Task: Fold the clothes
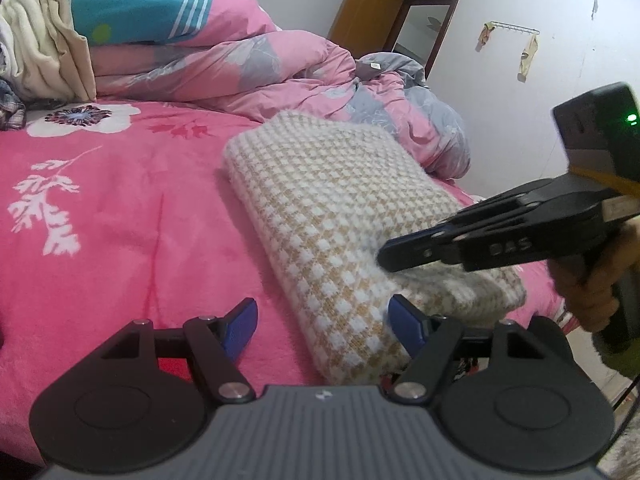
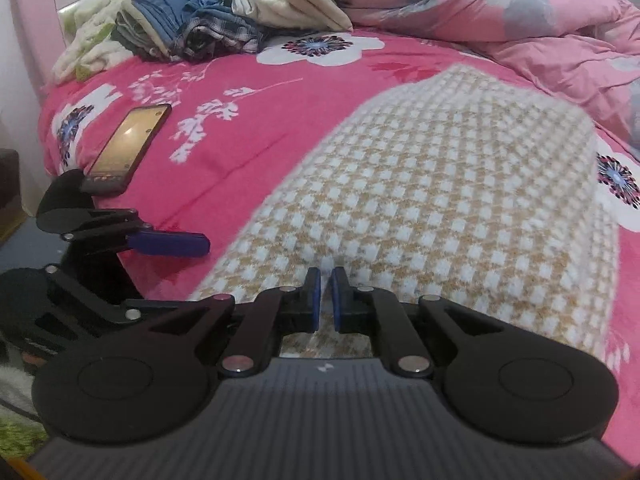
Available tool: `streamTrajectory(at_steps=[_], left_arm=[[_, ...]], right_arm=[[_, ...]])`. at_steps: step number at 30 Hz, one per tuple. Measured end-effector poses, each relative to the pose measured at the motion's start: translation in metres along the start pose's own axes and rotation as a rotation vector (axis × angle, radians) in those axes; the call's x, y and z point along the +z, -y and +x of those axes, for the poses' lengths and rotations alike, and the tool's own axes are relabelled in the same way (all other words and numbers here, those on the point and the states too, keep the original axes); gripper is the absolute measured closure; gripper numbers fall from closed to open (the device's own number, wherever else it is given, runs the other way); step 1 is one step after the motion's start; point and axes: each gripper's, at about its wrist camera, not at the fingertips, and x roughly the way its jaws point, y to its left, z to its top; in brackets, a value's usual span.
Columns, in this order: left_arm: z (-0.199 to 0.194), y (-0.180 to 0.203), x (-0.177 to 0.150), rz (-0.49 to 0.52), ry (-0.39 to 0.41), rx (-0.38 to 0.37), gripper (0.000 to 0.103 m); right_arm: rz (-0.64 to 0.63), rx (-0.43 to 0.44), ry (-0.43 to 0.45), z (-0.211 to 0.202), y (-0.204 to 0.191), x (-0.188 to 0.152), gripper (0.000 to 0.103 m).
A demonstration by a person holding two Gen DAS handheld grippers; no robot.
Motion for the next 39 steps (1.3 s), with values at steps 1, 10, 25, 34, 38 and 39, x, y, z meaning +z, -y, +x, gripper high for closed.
streamTrajectory(at_steps=[1,10,25,34,38,39], left_arm=[[0.000,0.000,0.000,0.000,0.001,0.000,0.030],[0.000,0.001,-0.001,0.017,-0.006,0.006,0.029],[0.002,0.002,0.001,0.029,-0.010,0.012,0.029],[0.002,0.001,0.001,0.033,-0.014,0.012,0.029],[0.003,0.003,0.002,0.034,-0.016,0.014,0.029],[0.003,0.003,0.002,0.034,-0.016,0.015,0.029]], right_arm=[[0.000,-0.001,0.005,-0.005,-0.002,0.000,0.098],[0.008,-0.022,-0.039,-0.008,-0.001,-0.013,0.096],[0.017,-0.025,-0.019,0.000,0.000,-0.023,0.096],[0.027,-0.019,0.006,-0.001,0.001,-0.028,0.096],[0.029,-0.017,0.016,-0.002,0.001,-0.029,0.096],[0.029,-0.017,0.018,-0.002,0.001,-0.030,0.096]])
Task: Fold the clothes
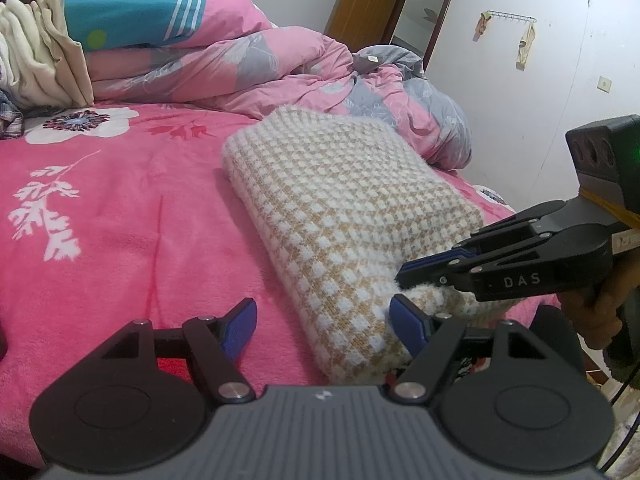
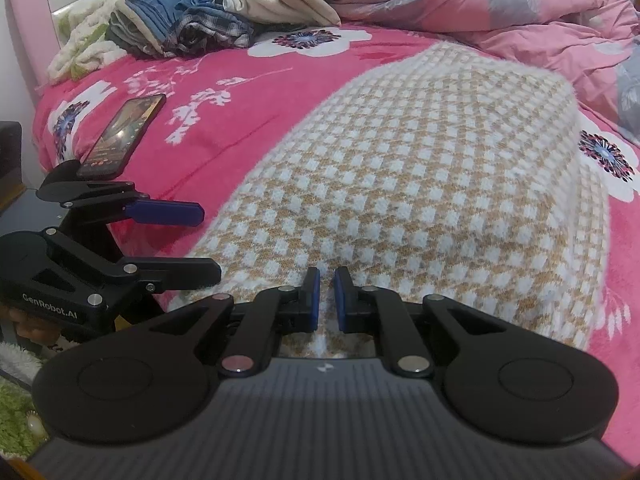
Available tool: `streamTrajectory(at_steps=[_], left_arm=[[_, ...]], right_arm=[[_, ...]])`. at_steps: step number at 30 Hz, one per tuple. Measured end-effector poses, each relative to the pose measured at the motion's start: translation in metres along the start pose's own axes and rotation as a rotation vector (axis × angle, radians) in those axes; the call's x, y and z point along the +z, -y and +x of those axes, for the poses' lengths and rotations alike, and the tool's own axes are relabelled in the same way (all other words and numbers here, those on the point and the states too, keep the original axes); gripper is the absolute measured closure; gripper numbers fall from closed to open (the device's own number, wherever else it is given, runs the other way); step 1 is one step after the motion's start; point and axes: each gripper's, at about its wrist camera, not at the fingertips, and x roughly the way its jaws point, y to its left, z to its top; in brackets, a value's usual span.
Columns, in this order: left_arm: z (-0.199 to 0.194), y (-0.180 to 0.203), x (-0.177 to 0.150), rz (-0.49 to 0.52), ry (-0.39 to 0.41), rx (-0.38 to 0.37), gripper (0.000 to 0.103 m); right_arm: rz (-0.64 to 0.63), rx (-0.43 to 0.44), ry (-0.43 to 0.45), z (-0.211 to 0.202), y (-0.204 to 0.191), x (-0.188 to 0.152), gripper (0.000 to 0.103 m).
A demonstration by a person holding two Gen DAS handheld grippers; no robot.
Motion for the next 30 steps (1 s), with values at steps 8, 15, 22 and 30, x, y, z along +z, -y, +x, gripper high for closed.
streamTrajectory(at_steps=[8,15,22,30], left_arm=[[0.001,0.001,0.000,0.002,-0.002,0.003,0.028],[0.000,0.001,0.001,0.009,-0.003,0.008,0.028],[-0.032,0.020,-0.007,0.172,0.057,-0.034,0.024],[-0.012,0.061,-0.023,0.388,0.012,0.122,0.026]], right_arm=[[0.008,0.005,0.021,-0.001,0.001,-0.003,0.096],[0.021,0.009,0.045,-0.001,0.002,-0.007,0.096],[0.103,0.030,0.104,-0.021,0.012,-0.005,0.091],[0.126,-0.038,0.244,-0.061,0.030,-0.023,0.079]])
